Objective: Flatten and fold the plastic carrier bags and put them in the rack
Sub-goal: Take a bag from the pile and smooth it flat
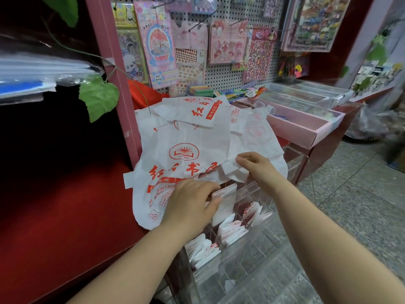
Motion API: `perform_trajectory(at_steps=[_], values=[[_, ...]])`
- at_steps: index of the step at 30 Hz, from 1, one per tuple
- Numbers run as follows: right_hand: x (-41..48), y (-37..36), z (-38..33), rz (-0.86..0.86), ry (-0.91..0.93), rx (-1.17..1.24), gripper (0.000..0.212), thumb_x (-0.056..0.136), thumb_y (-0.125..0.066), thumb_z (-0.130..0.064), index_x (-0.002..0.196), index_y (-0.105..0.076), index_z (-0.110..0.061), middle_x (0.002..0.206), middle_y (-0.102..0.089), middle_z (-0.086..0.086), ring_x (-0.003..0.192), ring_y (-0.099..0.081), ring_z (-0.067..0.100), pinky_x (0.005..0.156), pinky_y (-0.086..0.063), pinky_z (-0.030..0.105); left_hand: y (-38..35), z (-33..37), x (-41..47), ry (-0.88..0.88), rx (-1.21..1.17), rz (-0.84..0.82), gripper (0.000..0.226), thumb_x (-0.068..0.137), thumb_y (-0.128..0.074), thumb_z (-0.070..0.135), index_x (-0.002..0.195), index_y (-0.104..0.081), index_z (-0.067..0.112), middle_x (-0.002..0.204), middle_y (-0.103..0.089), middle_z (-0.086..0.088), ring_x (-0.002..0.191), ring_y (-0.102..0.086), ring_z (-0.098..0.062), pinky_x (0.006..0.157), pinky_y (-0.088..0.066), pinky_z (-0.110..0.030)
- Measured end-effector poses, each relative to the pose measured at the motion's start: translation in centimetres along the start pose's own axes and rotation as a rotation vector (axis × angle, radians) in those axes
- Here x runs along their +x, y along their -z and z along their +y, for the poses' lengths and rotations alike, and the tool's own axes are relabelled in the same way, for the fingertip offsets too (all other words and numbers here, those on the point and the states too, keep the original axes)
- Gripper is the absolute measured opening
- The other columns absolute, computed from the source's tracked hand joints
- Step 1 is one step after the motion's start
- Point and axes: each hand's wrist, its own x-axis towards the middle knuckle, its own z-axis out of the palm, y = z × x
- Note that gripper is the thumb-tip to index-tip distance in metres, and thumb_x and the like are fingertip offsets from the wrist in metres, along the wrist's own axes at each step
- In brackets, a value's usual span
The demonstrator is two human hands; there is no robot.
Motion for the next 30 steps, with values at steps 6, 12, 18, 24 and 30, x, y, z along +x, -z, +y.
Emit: perform_trajectory(at_steps=[6, 12, 18, 24, 30], values=[[-1.0, -1.4, -1.7, 0.108, -0.088, 0.071, 0.059, 0.088, -0.059, -0.030, 0.138, -0.031, -0.017, 0.136, -0.039, 0.010, 0.115, -0.043, 0.025, 0.087, -0.035, 0.034, 2.2, -4.4, -2.0, 0.361, 0.157, 0.048, 0.053, 0.085, -0.048, 0.043, 0.133, -0.045, 0.020, 0.142, -0.041, -0.003, 0.130, -0.039, -0.020, 0.108, -0.025, -0.034], [0.0, -3.3, -3.5, 0.224, -0.145, 0.055, 0.068, 0.085, -0.065, -0.021, 0.141, -0.028, -0.011, 0.144, -0.034, 0.014, 0.125, -0.041, 0.031, 0.099, -0.036, 0.036, 2.0, -6.5, -2.4, 0.452, 0.176, -0.478, 0.061, 0.093, -0.028, 0.055, 0.146, -0.012, 0.031, 0.156, -0.005, 0.005, 0.143, -0.004, -0.014, 0.115, -0.006, -0.037], [0.7, -4.9, -4.6, 0.274, -0.147, 0.020, 0.031, 0.082, -0.061, -0.001, 0.113, -0.063, -0.004, 0.111, -0.061, 0.014, 0.095, -0.055, 0.024, 0.085, -0.044, 0.029, 3.6, -7.9, -5.0, 0.501, 0.264, -0.460, 0.062, 0.093, -0.022, 0.058, 0.147, -0.005, 0.032, 0.156, 0.003, 0.006, 0.143, 0.004, -0.014, 0.114, -0.001, -0.035], [-2.2, -7.0, -4.1, 0.255, -0.234, 0.373, 0.022, 0.085, -0.059, -0.001, 0.106, -0.063, -0.004, 0.088, -0.062, 0.011, 0.068, -0.051, 0.030, 0.053, -0.045, 0.026, 7.6, -10.0, -11.2, 0.609, 0.381, -0.407, 0.062, 0.093, -0.019, 0.059, 0.146, 0.001, 0.034, 0.155, 0.004, 0.007, 0.143, 0.003, -0.013, 0.114, -0.003, -0.033], [-7.7, -11.2, -3.1, 0.126, -0.248, 0.386, 0.016, 0.086, -0.057, 0.000, 0.077, -0.062, -0.012, 0.071, -0.058, 0.003, 0.060, -0.051, 0.020, 0.044, -0.041, 0.019, 11.5, -12.1, -17.3, 0.799, 0.427, -0.333, 0.063, 0.091, -0.018, 0.060, 0.146, -0.007, 0.031, 0.155, -0.004, 0.006, 0.143, -0.004, -0.015, 0.114, -0.011, -0.035]])
